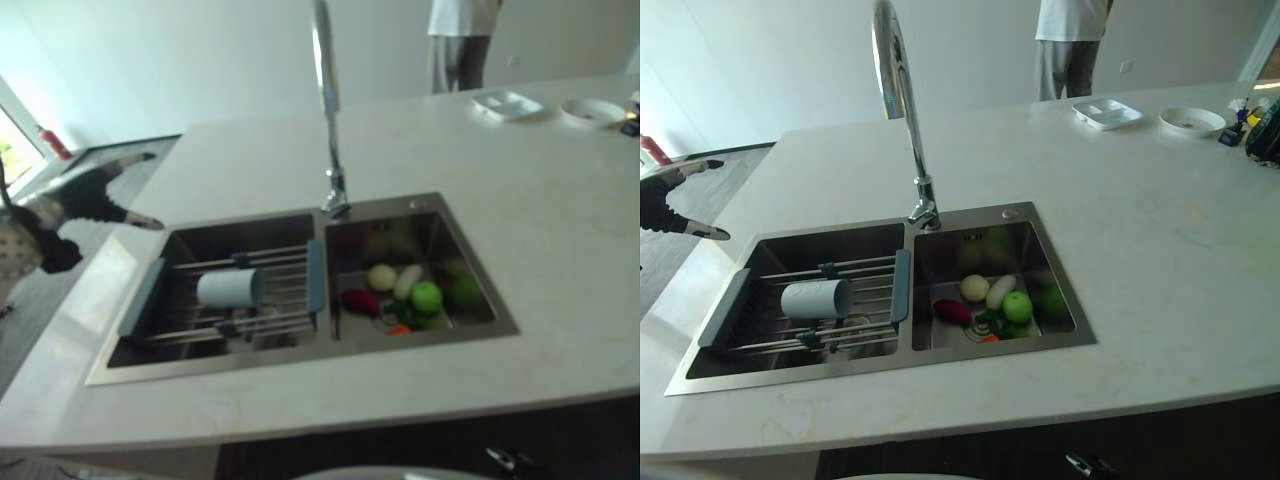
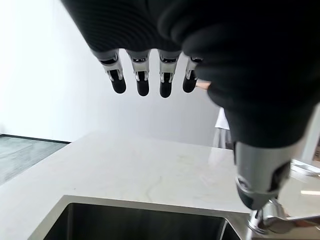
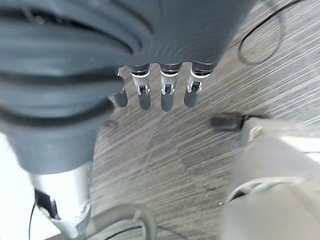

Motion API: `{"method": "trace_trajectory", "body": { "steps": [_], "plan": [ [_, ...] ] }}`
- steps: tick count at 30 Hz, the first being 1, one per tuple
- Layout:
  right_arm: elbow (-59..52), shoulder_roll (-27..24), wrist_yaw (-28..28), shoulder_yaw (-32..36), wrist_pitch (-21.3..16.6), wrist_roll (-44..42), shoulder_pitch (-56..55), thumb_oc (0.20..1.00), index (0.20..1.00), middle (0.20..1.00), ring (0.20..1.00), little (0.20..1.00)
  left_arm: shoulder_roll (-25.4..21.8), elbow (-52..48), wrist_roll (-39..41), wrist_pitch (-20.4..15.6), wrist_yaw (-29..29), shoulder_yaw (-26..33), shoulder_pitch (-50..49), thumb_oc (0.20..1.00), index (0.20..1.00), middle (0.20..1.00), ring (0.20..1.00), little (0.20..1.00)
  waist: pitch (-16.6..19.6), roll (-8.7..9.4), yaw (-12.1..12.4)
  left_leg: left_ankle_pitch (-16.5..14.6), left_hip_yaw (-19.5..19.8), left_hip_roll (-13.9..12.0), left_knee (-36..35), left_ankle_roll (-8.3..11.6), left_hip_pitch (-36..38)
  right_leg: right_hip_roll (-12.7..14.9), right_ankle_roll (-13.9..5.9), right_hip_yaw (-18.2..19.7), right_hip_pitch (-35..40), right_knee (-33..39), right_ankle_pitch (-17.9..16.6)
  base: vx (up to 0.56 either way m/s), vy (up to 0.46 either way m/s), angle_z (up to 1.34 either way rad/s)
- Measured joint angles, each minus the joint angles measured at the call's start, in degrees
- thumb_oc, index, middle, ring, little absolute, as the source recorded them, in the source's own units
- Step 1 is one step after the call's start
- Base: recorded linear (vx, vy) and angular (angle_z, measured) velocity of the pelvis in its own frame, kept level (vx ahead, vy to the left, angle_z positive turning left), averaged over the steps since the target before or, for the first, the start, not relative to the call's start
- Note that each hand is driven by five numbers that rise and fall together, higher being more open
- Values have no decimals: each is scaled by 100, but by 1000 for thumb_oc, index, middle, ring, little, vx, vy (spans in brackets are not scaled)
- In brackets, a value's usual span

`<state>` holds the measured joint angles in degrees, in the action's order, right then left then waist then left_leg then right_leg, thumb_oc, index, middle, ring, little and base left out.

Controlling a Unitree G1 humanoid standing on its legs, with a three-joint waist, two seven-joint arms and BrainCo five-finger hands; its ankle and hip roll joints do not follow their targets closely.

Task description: Place the dishes in the dishwasher.

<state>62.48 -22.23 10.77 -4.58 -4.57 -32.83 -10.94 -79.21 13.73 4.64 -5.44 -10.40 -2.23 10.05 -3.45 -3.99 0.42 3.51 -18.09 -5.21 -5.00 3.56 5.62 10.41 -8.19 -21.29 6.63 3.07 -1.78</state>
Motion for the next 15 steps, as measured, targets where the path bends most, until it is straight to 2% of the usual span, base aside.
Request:
{"method": "trace_trajectory", "body": {
  "steps": [1, 2, 3, 11, 15],
  "plan": [
    [12, 0, -2, 40, 14, 2, -82, 1000, 1000, 1000, 1000, 1000, 51, -11, -126, 22, -30, -6, -43, 1000, 1000, 1000, 1000, 1000, -35, 3, -12, -7, -5, 1, 0, 0, 11, -7, -4, 4, -17, 23, -8, 64, 46, -7],
    [-64, 0, 2, 97, 0, 6, -147, 1000, 1000, 1000, 1000, 1000, 405, -50, -209, 37, -56, 27, -100, 1000, 1000, 1000, 1000, 1000, -101, -72, 19, -38, -29, 3, -2, 9, 46, 0, -14, 27, 12, 48, -11, 36, 36, -11],
    [-96, 5, 4, 98, 1, 6, -147, 1000, 1000, 1000, 1000, 1000, 448, -101, -369, 36, -112, 25, -163, 1000, 1000, 1000, 1000, 1000, -147, -70, 13, -40, -65, 3, -2, 7, 45, -1, -18, 44, 8, 88, -22, 43, 52, -14],
    [-447, -24, 1, 94, 21, 4, -203, 1000, 1000, 1000, 1000, 1000, 539, -270, -1077, -1, -437, -37, -392, 1000, 1000, 1000, 1000, 1000, -380, -17, 12, -43, -182, 7, -3, -2, -56, 8, -26, 169, -176, 105, -99, -5, 29, -10],
    [-461, -32, 13, 70, 23, 4, -88, 1000, 1000, 1000, 1000, 1000, 545, -302, -1501, -16, -546, -324, -391, 1000, 1000, 1000, 1000, 1000, -479, -9, 22, -38, -227, 15, -1, -6, -88, 4, -6, 181, -192, 188, -180, -2, 2, -3]
  ]
}}
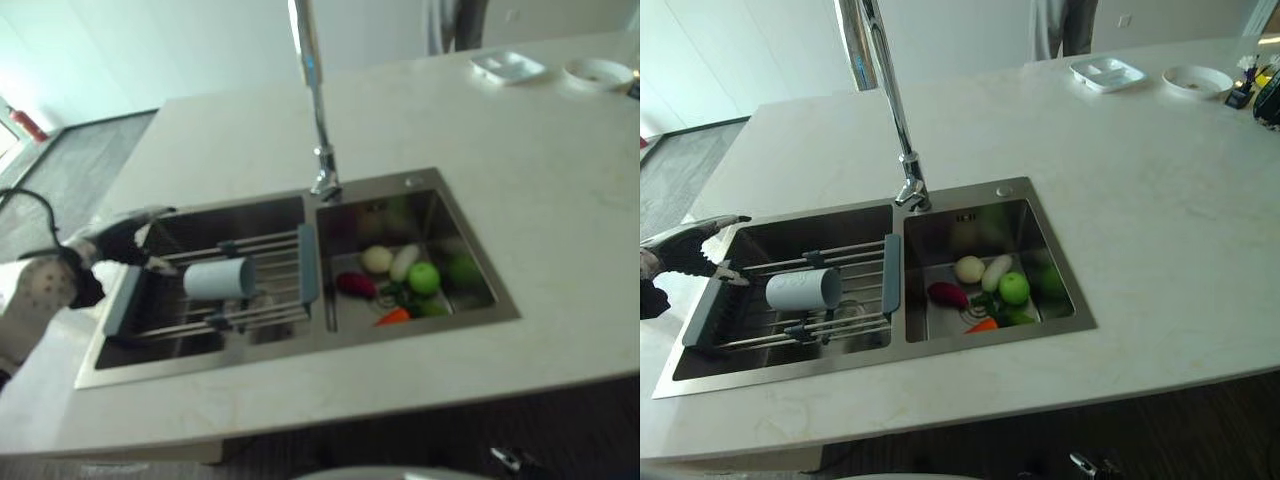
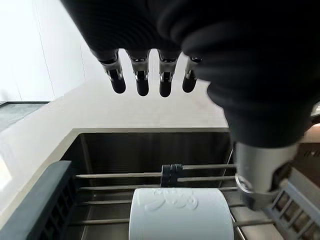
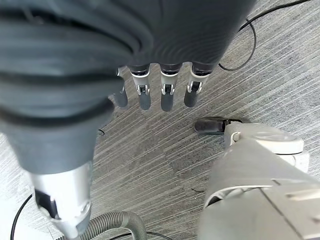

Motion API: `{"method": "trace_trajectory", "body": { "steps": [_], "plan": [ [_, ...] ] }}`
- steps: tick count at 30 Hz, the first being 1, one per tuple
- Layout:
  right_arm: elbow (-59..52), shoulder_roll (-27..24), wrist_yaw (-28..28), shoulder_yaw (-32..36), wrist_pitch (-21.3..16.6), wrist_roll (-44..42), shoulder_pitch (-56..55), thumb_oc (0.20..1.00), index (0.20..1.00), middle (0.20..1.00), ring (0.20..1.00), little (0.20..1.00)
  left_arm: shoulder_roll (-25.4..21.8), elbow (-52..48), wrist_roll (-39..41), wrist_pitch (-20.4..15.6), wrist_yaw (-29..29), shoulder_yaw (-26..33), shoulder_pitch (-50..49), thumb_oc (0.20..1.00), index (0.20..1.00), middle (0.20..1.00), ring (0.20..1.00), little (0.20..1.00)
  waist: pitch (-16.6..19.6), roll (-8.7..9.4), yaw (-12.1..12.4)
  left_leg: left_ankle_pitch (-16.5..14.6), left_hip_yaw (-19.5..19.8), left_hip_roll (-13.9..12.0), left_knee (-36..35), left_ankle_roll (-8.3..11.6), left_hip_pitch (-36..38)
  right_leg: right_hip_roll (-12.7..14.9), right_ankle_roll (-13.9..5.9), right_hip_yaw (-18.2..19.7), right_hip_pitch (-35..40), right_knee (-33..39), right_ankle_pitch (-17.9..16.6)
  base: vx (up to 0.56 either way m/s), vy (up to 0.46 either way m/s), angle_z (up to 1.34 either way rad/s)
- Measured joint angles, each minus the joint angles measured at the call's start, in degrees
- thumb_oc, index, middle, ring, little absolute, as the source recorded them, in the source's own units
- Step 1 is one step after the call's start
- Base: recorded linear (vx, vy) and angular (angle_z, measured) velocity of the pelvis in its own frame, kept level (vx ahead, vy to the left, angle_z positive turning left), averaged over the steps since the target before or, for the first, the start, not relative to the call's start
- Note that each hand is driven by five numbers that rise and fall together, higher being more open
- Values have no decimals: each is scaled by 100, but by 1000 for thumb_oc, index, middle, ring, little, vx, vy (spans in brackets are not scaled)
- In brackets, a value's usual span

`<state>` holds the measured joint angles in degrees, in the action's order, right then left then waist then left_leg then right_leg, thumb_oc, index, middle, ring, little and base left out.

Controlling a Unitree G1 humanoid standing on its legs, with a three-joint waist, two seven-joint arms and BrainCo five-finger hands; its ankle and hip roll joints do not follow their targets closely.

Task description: Place the dishes in the dishwasher.

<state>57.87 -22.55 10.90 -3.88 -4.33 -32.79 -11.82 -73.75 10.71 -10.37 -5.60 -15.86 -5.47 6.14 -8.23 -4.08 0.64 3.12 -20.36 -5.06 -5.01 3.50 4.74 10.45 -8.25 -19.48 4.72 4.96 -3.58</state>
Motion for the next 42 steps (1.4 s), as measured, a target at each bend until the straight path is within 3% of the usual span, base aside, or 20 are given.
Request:
{"method": "trace_trajectory", "body": {
  "steps": [5, 8, 21, 42],
  "plan": [
    [-145, -71, -8, -20, -2, -5, 105, 1000, 1000, 1000, 1000, 1000, 94, -83, -284, -80, 32, -419, 64, 1000, 1000, 1000, 1000, 1000, -97, -17, -7, 2, -2, 5, 1, -2, -74, 2, 1, 2, -75, -1, -20, -67, 15, 0],
    [-234, -184, -5, -60, -29, -147, 322, 1000, 1000, 1000, 1000, 1000, 108, -96, -438, -84, 71, -802, 313, 1000, 1000, 1000, 1000, 1000, -337, -33, -7, 64, -41, 7, 4, -56, -248, 10, 21, 11, -259, -3, -91, -99, 15, -2],
    [-451, -281, -9, -133, -35, -218, 684, 1000, 1000, 1000, 1000, 1000, 152, 121, -428, -43, 393, -1268, 1214, 1000, 1000, 1000, 1000, 1000, -1021, -76, -46, 104, -63, 14, 5, -73, -499, 11, 40, 61, -507, -4, -146, -62, 42, -1],
    [-889, -355, -68, -245, -134, -221, 1023, 1000, 1000, 1000, 1000, 1000, 225, 365, -423, 117, 437, -1480, 1448, 1000, 1000, 1000, 1000, 1000, -1300, 29, -22, 111, -66, 13, 5, -81, -693, 13, 43, 69, -700, -4, -175, -42, 20, 0]
  ]
}}
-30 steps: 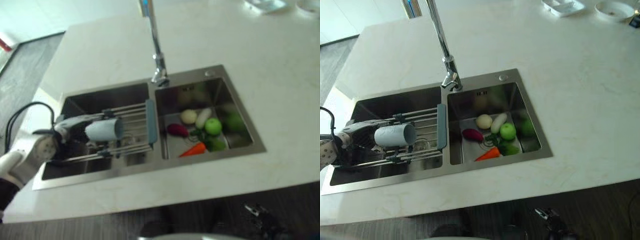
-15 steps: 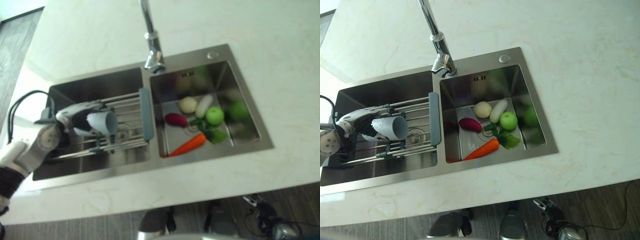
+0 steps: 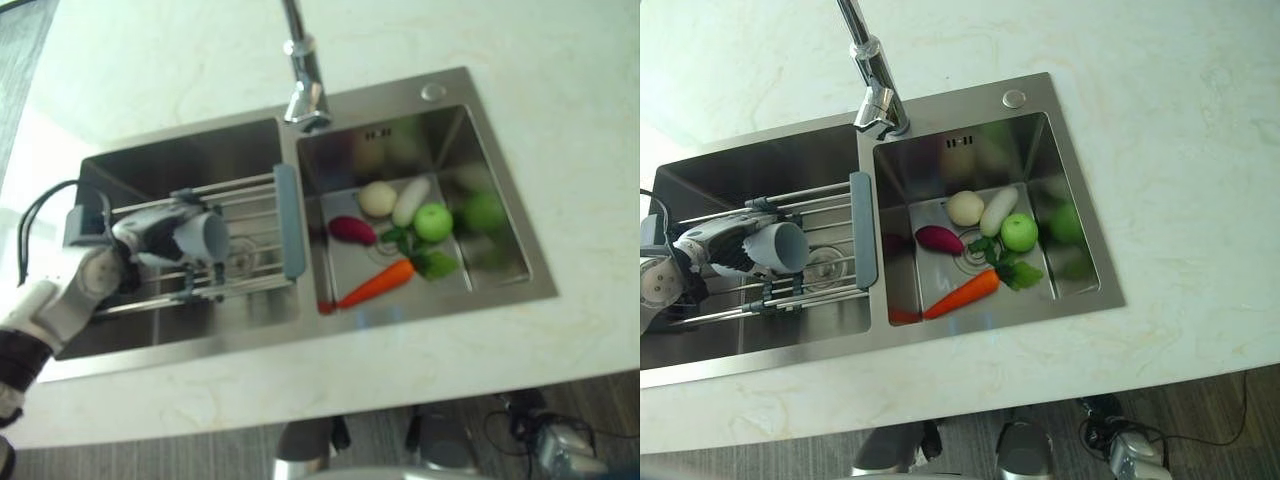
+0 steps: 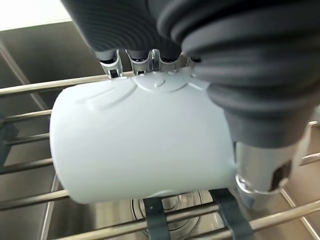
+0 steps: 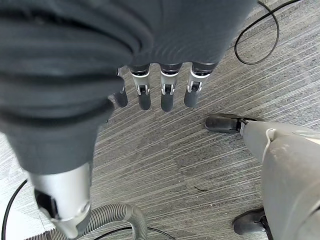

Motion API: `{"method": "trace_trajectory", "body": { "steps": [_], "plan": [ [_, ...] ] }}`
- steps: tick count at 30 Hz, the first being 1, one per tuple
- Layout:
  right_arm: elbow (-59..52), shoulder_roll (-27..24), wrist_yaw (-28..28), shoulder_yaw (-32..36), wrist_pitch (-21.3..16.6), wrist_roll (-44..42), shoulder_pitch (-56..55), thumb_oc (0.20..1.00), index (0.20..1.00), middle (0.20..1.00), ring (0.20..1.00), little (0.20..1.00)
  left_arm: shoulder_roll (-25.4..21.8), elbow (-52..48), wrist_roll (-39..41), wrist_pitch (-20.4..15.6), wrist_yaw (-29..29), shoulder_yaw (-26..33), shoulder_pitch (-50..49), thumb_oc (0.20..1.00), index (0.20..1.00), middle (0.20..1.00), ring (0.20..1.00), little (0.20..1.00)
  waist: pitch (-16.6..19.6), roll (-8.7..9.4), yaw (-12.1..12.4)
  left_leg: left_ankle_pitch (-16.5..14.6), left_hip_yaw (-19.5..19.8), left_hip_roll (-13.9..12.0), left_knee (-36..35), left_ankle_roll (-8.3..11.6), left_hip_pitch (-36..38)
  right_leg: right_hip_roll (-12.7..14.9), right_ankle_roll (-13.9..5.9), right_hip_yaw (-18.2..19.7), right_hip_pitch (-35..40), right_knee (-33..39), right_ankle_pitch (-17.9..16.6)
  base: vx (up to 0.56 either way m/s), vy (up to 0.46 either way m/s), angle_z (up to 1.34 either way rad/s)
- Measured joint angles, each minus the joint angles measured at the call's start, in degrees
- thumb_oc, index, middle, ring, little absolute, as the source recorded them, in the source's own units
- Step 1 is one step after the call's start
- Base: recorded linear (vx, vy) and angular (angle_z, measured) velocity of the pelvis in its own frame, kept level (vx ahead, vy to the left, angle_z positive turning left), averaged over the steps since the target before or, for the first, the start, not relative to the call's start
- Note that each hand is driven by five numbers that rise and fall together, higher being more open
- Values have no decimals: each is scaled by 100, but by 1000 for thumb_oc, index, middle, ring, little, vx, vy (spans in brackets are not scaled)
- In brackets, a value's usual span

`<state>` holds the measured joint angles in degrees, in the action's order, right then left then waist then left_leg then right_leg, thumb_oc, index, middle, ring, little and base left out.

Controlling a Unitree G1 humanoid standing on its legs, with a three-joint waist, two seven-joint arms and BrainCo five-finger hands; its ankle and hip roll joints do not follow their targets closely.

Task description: Place the dishes in the dishwasher.

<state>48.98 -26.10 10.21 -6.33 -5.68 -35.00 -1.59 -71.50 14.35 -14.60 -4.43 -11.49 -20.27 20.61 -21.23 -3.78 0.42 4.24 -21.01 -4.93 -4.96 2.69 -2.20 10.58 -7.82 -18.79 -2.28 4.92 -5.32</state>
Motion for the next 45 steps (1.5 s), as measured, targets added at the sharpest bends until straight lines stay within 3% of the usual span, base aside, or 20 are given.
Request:
{"method": "trace_trajectory", "body": {
  "steps": [18, 20, 37, 45],
  "plan": [
    [-145, -158, -5, -201, 5, -2, 211, 1000, 1000, 1000, 1000, 1000, -15, 268, -5, 7, -342, 11, 266, 1000, 1000, 1000, 1000, 1000, -95, -41, 14, 9, 4, 0, 0, -1, -99, 3, 3, -12, -93, 0, -9, -23, 11, 0],
    [-183, -158, -5, -202, 3, -3, 212, 1000, 1000, 1000, 1000, 1000, -13, 279, -3, 5, -353, 7, 281, 200, 200, 200, 200, 200, -96, -39, 7, 9, 5, 1, 0, -1, -102, 3, 3, -13, -95, 0, -9, 0, 0, 0],
    [-236, -412, -112, -223, 4, -16, 317, 1000, 1000, 1000, 1000, 1000, 32, 661, -53, -35, -671, -231, 867, 200, 200, 200, 200, 200, -102, -18, -5, 37, -5, -2, 0, -14, -165, -3, 16, 3, -166, -1, -48, -8, 4, 0],
    [-226, -374, -115, -222, 16, -12, 305, 1000, 1000, 1000, 1000, 1000, 13, 506, 0, -99, -224, -193, 591, 200, 200, 200, 200, 200, -105, 55, -13, 43, 22, -9, 0, -16, 56, -5, 16, -51, 84, 0, -49, 37, -32, 2]
  ]
}}
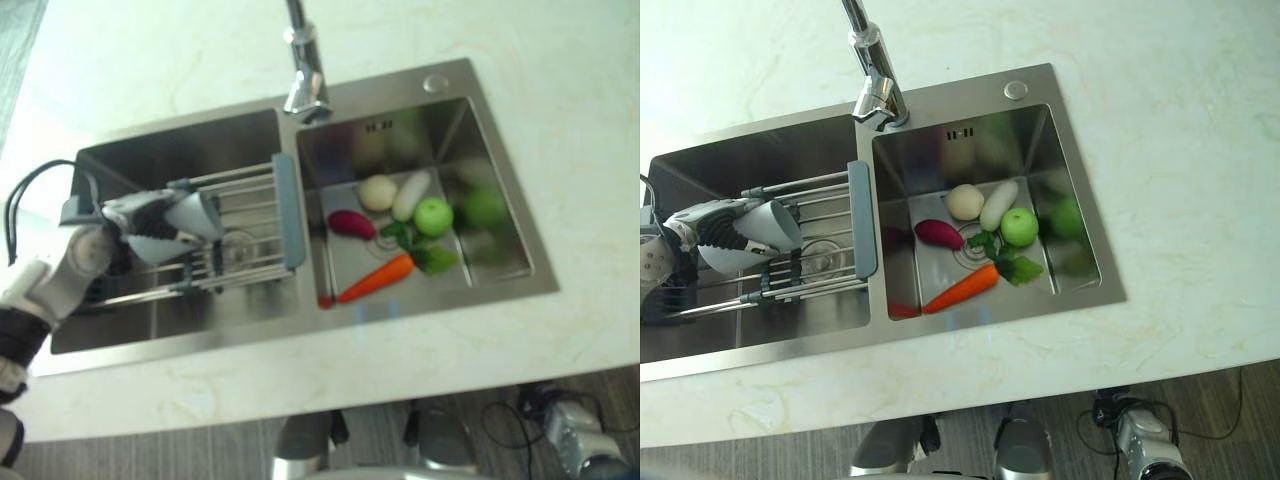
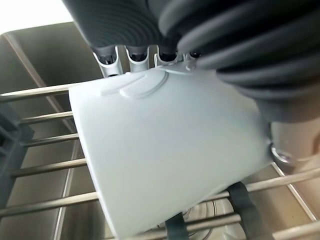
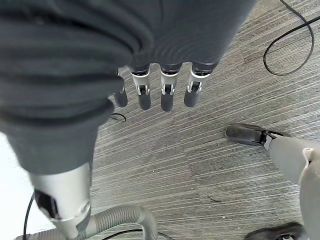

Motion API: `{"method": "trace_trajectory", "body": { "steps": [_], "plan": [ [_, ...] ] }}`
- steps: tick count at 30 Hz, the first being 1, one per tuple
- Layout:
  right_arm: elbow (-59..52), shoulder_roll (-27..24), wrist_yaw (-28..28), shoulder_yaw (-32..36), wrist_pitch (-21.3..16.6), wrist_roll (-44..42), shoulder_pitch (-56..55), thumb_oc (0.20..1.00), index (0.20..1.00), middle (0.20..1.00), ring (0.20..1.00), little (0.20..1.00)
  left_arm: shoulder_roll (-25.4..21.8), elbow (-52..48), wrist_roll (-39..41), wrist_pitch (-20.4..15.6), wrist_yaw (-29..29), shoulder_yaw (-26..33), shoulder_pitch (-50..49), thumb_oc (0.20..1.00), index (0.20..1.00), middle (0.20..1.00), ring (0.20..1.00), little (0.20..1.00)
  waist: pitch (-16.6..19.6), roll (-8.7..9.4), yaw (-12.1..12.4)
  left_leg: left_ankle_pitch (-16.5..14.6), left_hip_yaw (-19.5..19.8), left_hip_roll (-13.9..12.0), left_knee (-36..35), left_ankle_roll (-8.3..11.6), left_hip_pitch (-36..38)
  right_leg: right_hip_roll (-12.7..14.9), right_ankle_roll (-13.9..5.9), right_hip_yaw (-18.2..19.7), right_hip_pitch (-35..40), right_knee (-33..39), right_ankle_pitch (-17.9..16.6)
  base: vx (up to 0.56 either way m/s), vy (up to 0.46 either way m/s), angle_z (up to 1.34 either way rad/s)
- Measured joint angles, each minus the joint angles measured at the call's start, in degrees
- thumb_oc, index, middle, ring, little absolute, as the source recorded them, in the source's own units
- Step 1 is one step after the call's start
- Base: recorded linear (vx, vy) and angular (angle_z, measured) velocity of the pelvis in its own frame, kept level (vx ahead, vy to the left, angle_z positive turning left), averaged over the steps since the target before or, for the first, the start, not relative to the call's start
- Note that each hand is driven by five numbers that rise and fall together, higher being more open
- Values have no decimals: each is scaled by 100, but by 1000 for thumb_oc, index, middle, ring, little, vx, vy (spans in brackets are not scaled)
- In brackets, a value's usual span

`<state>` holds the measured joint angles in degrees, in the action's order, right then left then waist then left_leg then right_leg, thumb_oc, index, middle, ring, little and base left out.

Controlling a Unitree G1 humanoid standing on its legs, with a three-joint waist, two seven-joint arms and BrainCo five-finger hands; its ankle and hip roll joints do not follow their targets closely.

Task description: Place the dishes in the dishwasher.

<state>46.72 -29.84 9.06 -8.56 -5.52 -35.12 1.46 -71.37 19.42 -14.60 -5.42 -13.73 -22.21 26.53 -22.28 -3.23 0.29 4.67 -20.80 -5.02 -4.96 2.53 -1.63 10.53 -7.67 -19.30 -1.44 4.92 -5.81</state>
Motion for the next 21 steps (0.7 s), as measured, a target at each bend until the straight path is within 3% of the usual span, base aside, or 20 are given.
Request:
{"method": "trace_trajectory", "body": {
  "steps": [6, 11, 15, 17, 21],
  "plan": [
    [146, 260, -8, 49, 5, 12, -54, 1000, 1000, 1000, 1000, 1000, -54, -688, -3, -176, 477, 595, -688, 200, 200, 200, 200, 200, 145, 72, 97, 7, 95, 3, 0, 5, 177, 1, 1, -59, 229, 4, 8, 47, -65, 7],
    [301, 493, -113, 136, 156, 27, -536, 1000, 1000, 1000, 1000, 1000, -570, -1859, -312, -275, 959, 1824, -1585, 200, 200, 200, 200, 200, 797, 47, 220, -9, 237, 24, -4, 20, 323, 22, -41, -204, 476, 6, 98, 74, -56, 17],
    [547, 474, -137, 243, 318, 22, -808, 1000, 1000, 1000, 1000, 1000, -1438, -2488, -492, -181, 1289, 2134, -1728, 200, 200, 200, 200, 200, 1250, -84, 313, -59, 313, 22, -38, 86, 463, 24, -56, -300, 683, 6, 149, 98, -86, 11],
    [737, 481, -126, 376, 384, 23, -926, 1000, 1000, 1000, 1000, 1000, -1477, -2628, -574, -83, 1567, 2436, -1821, 200, 200, 200, 200, 200, 1477, -164, 377, -102, 360, 21, -43, 125, 485, 22, -75, -333, 727, 6, 198, 88, -97, 8],
    [905, 533, -115, 726, 404, 27, -1384, 1000, 1000, 1000, 1000, 1000, -1226, -2822, -563, -26, 2046, 3978, -3070, 200, 200, 200, 200, 200, 1791, -255, 510, -104, 455, 11, -42, 127, 495, -6, -80, -389, 808, 6, 235, 47, -129, 10]
  ]
}}
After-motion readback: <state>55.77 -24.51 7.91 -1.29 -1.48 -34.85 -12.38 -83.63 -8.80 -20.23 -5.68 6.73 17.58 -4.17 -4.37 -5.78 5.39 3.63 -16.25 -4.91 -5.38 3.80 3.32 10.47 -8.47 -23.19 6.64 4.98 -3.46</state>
